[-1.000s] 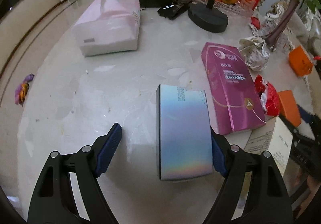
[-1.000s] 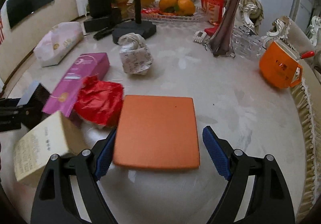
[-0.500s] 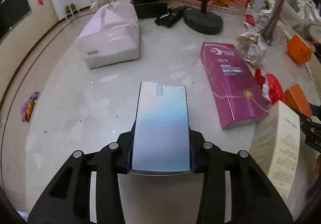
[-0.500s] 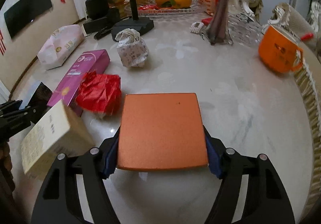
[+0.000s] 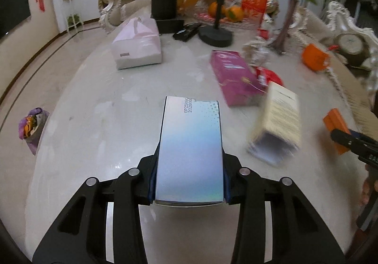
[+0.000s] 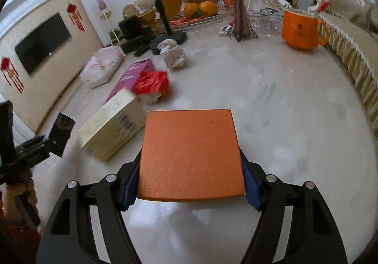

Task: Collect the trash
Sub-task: 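Carry the orange and holographic boxes over the wastebasket and open both tools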

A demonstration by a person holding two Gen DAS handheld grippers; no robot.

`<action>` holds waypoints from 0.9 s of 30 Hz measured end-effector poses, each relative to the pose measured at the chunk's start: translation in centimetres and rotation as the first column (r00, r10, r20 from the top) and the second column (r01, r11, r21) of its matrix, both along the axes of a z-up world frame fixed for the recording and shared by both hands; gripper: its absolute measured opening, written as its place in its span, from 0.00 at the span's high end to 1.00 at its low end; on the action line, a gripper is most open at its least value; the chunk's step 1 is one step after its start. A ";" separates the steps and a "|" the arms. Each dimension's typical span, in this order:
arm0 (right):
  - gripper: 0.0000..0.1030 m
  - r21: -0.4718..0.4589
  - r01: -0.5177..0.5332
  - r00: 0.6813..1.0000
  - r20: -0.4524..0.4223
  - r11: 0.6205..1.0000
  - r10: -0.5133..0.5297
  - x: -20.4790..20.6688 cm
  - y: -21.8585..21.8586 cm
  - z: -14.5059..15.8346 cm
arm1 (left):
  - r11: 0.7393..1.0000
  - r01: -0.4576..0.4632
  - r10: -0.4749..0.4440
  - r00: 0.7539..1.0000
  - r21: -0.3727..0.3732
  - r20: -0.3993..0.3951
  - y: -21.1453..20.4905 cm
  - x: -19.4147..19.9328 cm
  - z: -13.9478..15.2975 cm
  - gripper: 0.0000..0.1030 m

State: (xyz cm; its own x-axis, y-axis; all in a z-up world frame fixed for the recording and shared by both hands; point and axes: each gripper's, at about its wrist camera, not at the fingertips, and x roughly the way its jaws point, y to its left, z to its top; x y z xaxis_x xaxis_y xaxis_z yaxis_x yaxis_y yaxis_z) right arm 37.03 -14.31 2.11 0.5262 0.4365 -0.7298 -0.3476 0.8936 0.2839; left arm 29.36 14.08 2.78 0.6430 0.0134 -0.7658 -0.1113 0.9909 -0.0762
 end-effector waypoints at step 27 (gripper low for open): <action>0.34 0.007 -0.161 0.937 -0.314 0.987 0.155 -28.5 -0.5 -13.6 | 0.949 0.306 -0.312 0.901 -0.068 -0.301 -14.6 -28.9 -17.7 0.61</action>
State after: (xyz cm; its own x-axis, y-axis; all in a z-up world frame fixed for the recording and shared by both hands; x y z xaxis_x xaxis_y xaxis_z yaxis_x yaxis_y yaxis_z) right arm 8.48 -14.81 -11.50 0.1958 0.4806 -0.8548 -0.3807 0.8406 0.3854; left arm 0.41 -0.49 -14.91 0.3483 -0.1648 -0.9228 0.1799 0.9779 -0.1067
